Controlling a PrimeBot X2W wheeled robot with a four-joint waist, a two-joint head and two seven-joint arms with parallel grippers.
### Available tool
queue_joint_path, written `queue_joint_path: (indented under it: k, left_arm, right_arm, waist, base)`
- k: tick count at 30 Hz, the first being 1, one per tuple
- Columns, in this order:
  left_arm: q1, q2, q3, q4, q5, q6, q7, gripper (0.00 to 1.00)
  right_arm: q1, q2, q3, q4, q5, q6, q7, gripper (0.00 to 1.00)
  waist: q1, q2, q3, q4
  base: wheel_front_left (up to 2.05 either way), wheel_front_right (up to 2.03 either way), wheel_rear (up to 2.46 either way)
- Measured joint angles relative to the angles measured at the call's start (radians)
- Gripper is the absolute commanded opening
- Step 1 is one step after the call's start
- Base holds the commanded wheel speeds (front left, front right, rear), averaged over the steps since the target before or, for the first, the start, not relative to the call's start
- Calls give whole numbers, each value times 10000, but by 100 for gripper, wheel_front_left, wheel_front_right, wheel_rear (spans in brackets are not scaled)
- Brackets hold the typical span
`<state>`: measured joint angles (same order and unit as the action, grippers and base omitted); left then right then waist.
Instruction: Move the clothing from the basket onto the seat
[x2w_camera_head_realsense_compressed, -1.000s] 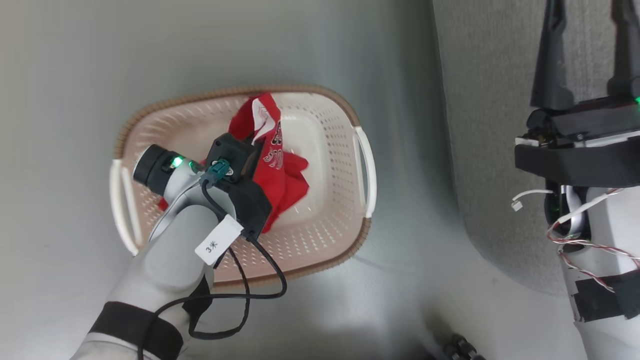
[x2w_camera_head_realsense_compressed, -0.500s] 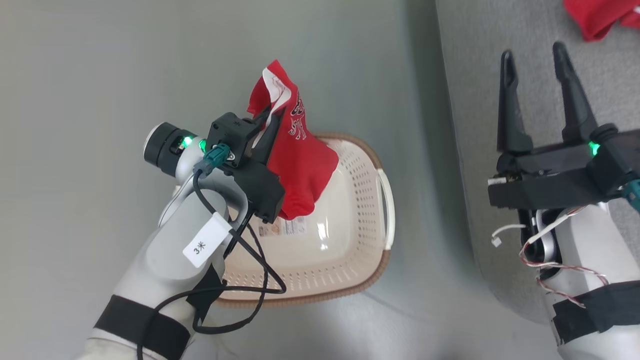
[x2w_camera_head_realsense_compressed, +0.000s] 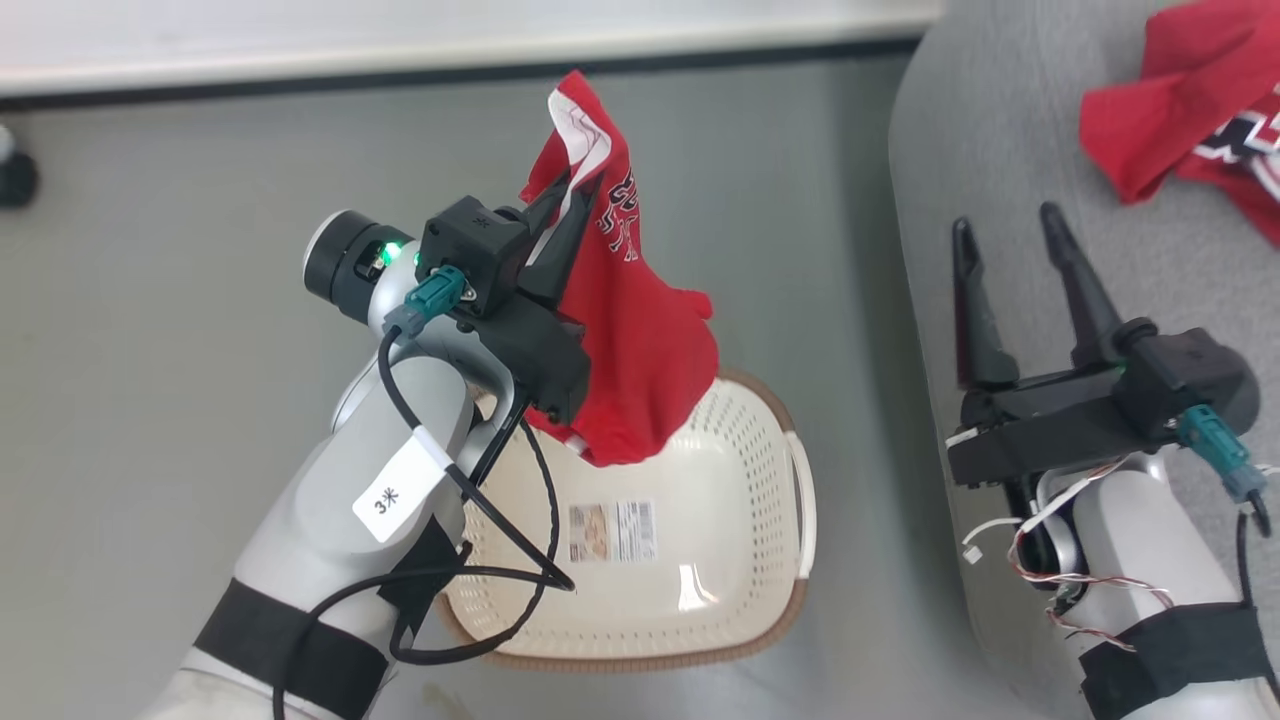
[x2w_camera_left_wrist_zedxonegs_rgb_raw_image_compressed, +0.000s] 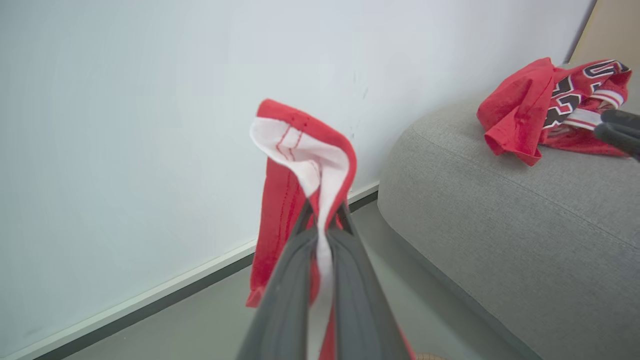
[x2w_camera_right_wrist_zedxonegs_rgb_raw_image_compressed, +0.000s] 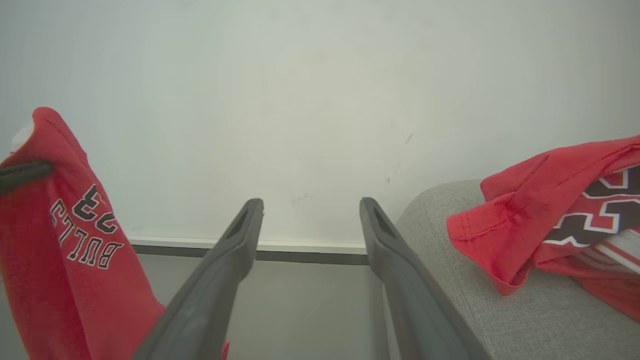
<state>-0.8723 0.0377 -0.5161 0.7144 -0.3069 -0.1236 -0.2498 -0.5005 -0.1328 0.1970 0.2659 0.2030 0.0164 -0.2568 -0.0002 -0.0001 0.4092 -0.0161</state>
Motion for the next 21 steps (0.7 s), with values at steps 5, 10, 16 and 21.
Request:
queue_joint_path:
  k: [5, 10, 16, 21]
  left_arm:
    - [-25, 4, 13, -94, -69, -4, 0, 0]
    - [-35, 0, 4, -77, -347, -13, 0, 0]
    - [-45, -10, -151, 128, -629, -79, 15, 0]
    - [-68, -19, -525, 194, -932, -81, 111, 0]
  right_arm:
    - [2, 81, 151, 385, 4, 136, 0, 100]
    - [2, 267, 554, 1120, 4, 410, 0, 100]
    - [-5, 362, 1131, 1964, -10, 683, 0, 100]
    - [-19, 453, 1626, 2637, -10, 884, 2, 100]
  waist:
    - [1, 0, -576, 113]
    - [1, 0, -1437, 200]
    - [0, 0, -2288, 189]
    - [0, 0, -2995, 147]
  base:
    - [0, 0, 0]
    - [0, 0, 0]
    - [0, 0, 0]
    - [0, 0, 0]
